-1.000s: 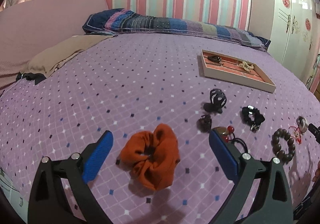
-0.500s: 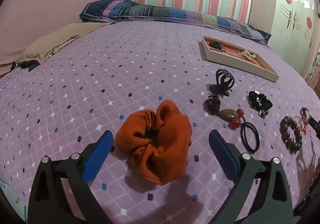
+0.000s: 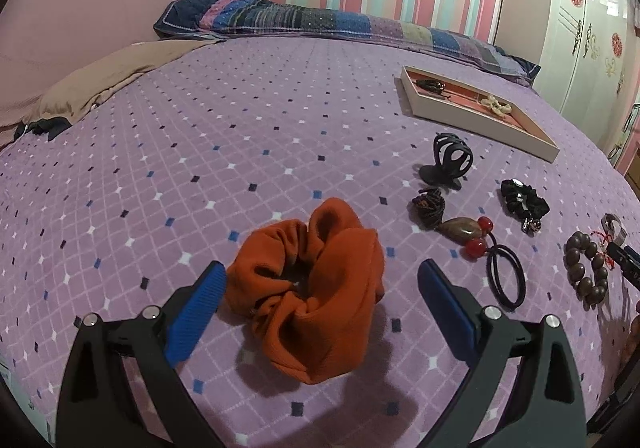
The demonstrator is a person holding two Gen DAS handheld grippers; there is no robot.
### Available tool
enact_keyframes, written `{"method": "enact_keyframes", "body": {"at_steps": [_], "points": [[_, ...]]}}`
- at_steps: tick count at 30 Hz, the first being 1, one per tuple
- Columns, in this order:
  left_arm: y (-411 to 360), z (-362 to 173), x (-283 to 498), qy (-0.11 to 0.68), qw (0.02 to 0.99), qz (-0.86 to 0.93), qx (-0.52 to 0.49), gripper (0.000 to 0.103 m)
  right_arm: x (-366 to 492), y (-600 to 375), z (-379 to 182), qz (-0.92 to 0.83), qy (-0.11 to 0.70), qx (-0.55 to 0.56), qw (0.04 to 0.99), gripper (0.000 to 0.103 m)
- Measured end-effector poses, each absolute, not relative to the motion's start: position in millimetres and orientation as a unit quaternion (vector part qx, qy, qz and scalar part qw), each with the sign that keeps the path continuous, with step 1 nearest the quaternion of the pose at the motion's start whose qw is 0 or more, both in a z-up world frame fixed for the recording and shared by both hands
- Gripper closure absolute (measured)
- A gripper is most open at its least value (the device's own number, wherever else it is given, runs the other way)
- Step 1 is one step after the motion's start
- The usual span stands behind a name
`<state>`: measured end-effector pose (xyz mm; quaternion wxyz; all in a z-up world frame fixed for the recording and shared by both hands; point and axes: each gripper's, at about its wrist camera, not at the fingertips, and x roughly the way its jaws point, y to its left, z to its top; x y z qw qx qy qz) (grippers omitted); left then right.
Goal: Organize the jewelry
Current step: 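Grasp the orange scrunchie with the left tool while the right tool grasps the red string charm, then lift the orange scrunchie and red charm toward the tray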
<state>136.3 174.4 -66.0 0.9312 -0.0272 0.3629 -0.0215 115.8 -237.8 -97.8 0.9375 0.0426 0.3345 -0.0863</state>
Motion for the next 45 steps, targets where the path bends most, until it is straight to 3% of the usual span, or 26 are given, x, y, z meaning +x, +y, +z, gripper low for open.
{"method": "enact_keyframes", "body": {"at_steps": [9, 12, 24, 33, 38, 45], "points": [[177.8, -76.0, 146.9, 0.375, 0.926, -0.03, -0.034, 0.011, 124.1, -233.7, -107.2, -0.085, 0.361, 0.032, 0.928, 0.036], [177.7, -76.9, 150.3, 0.379, 0.924, -0.035, -0.036, 0.025, 126.7, -232.4, -108.7, -0.081, 0.364, 0.028, 0.928, 0.041], [176.7, -78.4, 161.5, 0.381, 0.923, -0.029, -0.046, 0.052, 132.5, -231.8, -110.4, -0.07, 0.369, 0.033, 0.926, 0.065], [178.4, -78.4, 171.4, 0.381, 0.921, -0.027, -0.074, 0.074, 134.7, -233.8, -110.0, -0.06, 0.367, 0.04, 0.928, 0.077], [172.3, -76.0, 170.8, 0.38, 0.923, -0.019, -0.066, 0.081, 133.1, -237.1, -110.0, -0.054, 0.364, 0.051, 0.928, 0.082], [156.0, -66.6, 162.7, 0.372, 0.926, -0.02, -0.056, 0.082, 130.5, -240.9, -106.9, -0.05, 0.361, 0.059, 0.929, 0.088]]}}
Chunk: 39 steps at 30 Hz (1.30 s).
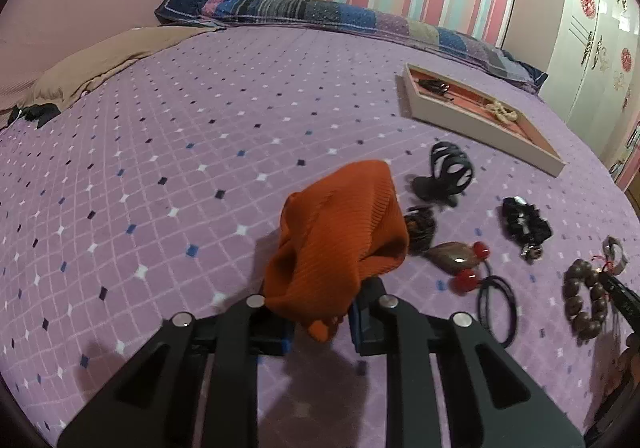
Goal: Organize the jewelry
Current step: 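Lift the orange scrunchie and red charm toward the tray, then lower the orange scrunchie into the tray with the left tool while the right tool releases the red charm there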
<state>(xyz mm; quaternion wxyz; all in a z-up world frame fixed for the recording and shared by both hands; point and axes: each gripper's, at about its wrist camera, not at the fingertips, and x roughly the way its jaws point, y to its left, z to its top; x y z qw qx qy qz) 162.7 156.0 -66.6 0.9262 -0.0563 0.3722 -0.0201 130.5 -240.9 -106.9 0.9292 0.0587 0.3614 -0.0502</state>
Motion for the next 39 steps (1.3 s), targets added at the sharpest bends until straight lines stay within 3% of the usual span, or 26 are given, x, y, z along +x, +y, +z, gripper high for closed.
{"method": "enact_keyframes", "body": {"at_steps": [16, 28, 39], "points": [[107.4, -10.4, 201.4, 0.342, 0.936, -0.056, -0.065, 0.082, 166.0, -241.1, -52.6, -0.027, 0.333, 0.065, 0.941, 0.091], [47.9, 46.0, 288.0, 0.341, 0.93, -0.112, -0.073, 0.082, 266.9, -243.5, 12.6, -0.021, 0.29, 0.075, 0.954, 0.091], [-31.7, 40.4, 393.3, 0.357, 0.925, -0.13, -0.01, 0.082, 375.5, -262.8, 13.9, -0.041, 0.299, 0.07, 0.951, 0.091]]}}
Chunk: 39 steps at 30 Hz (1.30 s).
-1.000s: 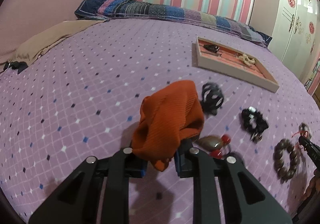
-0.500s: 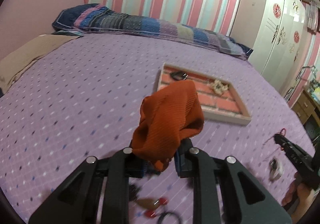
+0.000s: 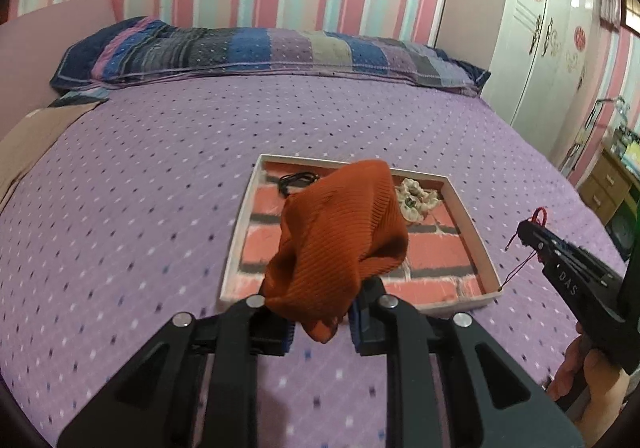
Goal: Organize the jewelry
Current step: 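Lower the orange scrunchie into the tray with the left tool while the right tool releases the red charm there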
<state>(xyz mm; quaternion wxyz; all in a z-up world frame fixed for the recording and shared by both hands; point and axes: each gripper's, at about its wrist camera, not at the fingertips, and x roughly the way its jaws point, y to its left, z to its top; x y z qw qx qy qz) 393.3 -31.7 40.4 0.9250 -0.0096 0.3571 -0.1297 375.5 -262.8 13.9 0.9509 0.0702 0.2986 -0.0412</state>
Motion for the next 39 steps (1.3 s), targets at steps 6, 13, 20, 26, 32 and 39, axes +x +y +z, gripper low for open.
{"method": "enact_keyframes", "body": {"at_steps": [6, 13, 20, 26, 32, 39], "points": [[-52.8, 10.3, 453.6, 0.383, 0.917, -0.109, 0.009, 0.082, 428.8, -271.1, -1.6, -0.055, 0.313, 0.071, 0.946, 0.091], [-64.8, -28.8, 507.4, 0.41, 0.907, -0.092, 0.044, 0.082, 481.8, -279.3, -26.4, -0.07, 0.335, 0.069, 0.937, 0.091], [-71.2, -53.9, 540.1, 0.431, 0.896, -0.079, 0.073, 0.082, 510.9, -286.0, -45.7, -0.081, 0.358, 0.071, 0.927, 0.091], [-73.3, -56.8, 548.1, 0.435, 0.894, -0.083, 0.073, 0.081, 525.2, -288.7, -61.0, -0.08, 0.391, 0.072, 0.914, 0.091], [-81.7, -63.8, 551.3, 0.443, 0.888, -0.076, 0.099, 0.078, 536.3, -286.3, -68.0, -0.079, 0.42, 0.063, 0.902, 0.091], [-78.6, -71.5, 552.2, 0.453, 0.883, -0.075, 0.1, 0.073, 542.0, -287.6, -77.4, -0.071, 0.448, 0.069, 0.889, 0.091]]}}
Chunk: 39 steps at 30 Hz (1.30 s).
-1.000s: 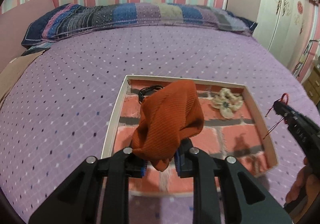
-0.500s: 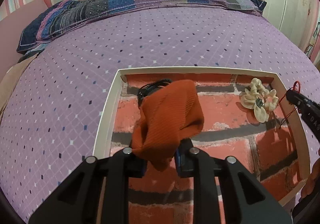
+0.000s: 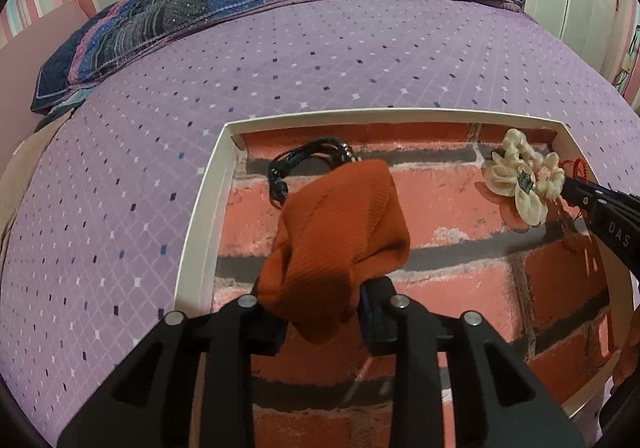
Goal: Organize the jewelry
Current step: 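Lower the orange scrunchie into the tray with the left tool while the right tool releases the red charm there, then withdraw both open tools from the tray back over the bed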
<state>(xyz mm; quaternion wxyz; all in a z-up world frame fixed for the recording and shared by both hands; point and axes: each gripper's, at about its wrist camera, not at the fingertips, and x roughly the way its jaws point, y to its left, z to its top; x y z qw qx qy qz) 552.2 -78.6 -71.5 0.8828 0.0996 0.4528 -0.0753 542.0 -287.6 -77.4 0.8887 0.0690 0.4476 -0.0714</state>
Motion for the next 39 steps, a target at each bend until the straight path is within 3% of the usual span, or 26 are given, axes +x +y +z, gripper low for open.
{"method": "enact_keyframes", "body": {"at_steps": [6, 10, 15, 19, 23, 27, 37, 39], "points": [[-78.8, -72.5, 549.9, 0.458, 0.88, -0.078, 0.103, 0.06, 545.2, -288.5, -82.0, -0.065, 0.465, 0.071, 0.88, 0.09], [-82.0, -76.6, 547.3, 0.465, 0.874, -0.077, 0.117, 0.058, 548.2, -284.6, -84.0, -0.062, 0.478, 0.062, 0.874, 0.089], [-79.5, -71.8, 545.0, 0.471, 0.872, -0.081, 0.108, 0.044, 546.8, -282.9, -81.4, -0.056, 0.484, 0.058, 0.872, 0.066], [-70.6, -59.8, 541.7, 0.473, 0.872, -0.077, 0.095, 0.042, 539.8, -279.2, -74.0, -0.049, 0.479, 0.047, 0.875, 0.054], [-56.7, -37.0, 529.8, 0.469, 0.876, -0.084, 0.073, 0.03, 524.5, -280.7, -51.7, -0.049, 0.458, 0.053, 0.886, 0.021], [-38.6, -4.5, 507.7, 0.453, 0.885, -0.095, 0.045, 0.022, 503.9, -283.5, -22.9, -0.042, 0.436, 0.052, 0.897, 0.005], [13.8, 74.9, 422.1, 0.396, 0.914, -0.073, 0.036, 0.019, 417.6, -306.5, 59.5, -0.047, 0.377, 0.051, 0.924, 0.004], [23.2, 90.6, 393.8, 0.374, 0.924, -0.068, 0.037, 0.013, 395.5, -309.6, 70.9, -0.045, 0.363, 0.055, 0.929, 0.004]]}}
